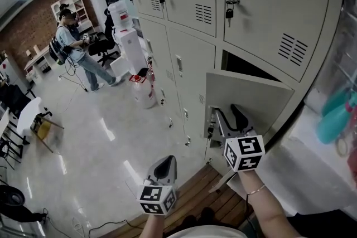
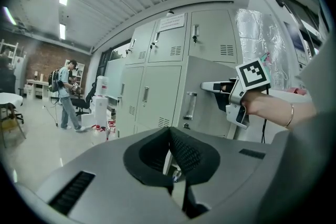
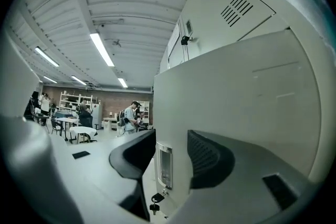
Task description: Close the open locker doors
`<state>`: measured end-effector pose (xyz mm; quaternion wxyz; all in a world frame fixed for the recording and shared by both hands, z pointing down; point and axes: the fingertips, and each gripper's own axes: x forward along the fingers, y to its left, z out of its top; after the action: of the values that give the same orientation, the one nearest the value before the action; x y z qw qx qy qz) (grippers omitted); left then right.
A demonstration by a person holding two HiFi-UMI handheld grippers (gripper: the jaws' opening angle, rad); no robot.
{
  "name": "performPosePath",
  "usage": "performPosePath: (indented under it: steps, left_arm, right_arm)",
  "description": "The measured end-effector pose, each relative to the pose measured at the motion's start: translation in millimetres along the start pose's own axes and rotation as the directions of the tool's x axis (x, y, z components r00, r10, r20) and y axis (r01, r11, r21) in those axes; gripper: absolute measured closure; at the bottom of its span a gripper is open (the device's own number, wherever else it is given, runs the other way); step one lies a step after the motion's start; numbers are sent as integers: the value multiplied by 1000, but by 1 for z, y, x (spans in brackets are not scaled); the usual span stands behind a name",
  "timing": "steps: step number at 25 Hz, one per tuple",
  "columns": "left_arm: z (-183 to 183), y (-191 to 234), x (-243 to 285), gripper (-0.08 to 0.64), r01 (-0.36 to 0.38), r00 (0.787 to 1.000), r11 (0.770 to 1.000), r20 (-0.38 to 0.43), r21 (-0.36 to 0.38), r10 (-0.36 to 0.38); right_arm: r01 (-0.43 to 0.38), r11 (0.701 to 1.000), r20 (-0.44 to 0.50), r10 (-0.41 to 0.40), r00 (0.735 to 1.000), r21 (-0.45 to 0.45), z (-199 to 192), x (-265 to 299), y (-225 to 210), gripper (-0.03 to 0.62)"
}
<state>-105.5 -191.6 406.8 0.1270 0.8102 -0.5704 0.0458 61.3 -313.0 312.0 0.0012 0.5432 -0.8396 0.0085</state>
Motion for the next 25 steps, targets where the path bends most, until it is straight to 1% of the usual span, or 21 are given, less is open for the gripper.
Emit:
performPosePath:
  steps: [6, 14, 25]
  left_arm:
    - [1, -2, 5, 541, -13, 1000, 1000, 4, -3, 13]
    - [3, -4, 12, 541, -12, 1000, 1000, 5, -4, 12]
    - [4, -7, 19, 541, -3, 1000, 1000, 5, -6, 3]
  right_arm:
    - [49, 999, -23, -48, 999, 13, -6, 11, -28, 413]
    - [104, 994, -62, -105, 993, -11, -15, 18, -55, 413]
    - [134, 991, -92, -136, 986, -28, -22, 25, -78, 418]
